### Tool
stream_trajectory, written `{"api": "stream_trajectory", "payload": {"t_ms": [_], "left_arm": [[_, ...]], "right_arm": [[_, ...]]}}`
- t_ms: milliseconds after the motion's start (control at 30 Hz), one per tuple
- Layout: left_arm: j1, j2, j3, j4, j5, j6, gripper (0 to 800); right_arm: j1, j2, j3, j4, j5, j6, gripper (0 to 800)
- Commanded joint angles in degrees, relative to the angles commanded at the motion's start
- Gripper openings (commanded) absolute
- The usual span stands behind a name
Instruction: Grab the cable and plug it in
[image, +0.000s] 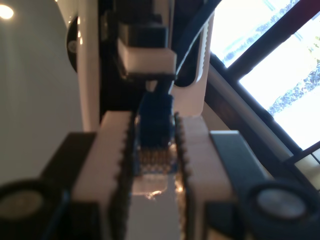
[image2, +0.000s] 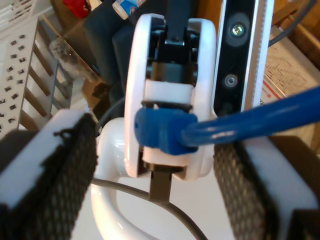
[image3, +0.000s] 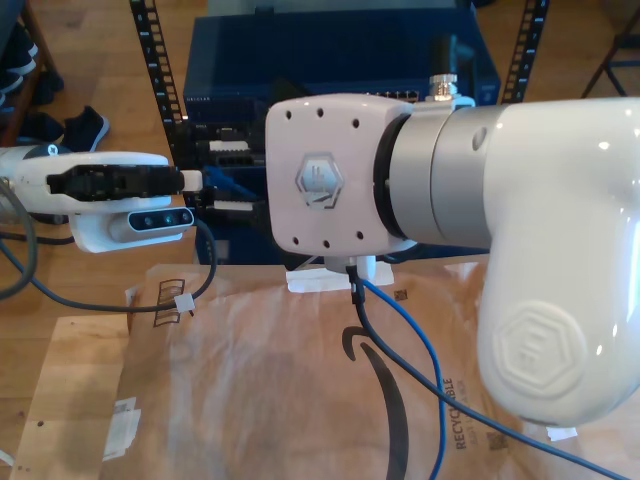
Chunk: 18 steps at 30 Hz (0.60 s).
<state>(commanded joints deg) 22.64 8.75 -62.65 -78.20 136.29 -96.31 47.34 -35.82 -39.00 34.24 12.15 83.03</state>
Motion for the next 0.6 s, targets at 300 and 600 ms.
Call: {"api": "stream_trajectory", "payload": {"t_ms": [300,600], "left_arm": [[0.0,-0.1,-0.3,-0.3,-0.1,0.2,46],[0.1,-0.1,0.0,-1.7,0.3,0.1,54]], "right_arm": [[0.0,0.0,0.0,0.0,0.0,0.0,284],[0.0,0.0,0.0,0.0,0.0,0.0,266]]}}
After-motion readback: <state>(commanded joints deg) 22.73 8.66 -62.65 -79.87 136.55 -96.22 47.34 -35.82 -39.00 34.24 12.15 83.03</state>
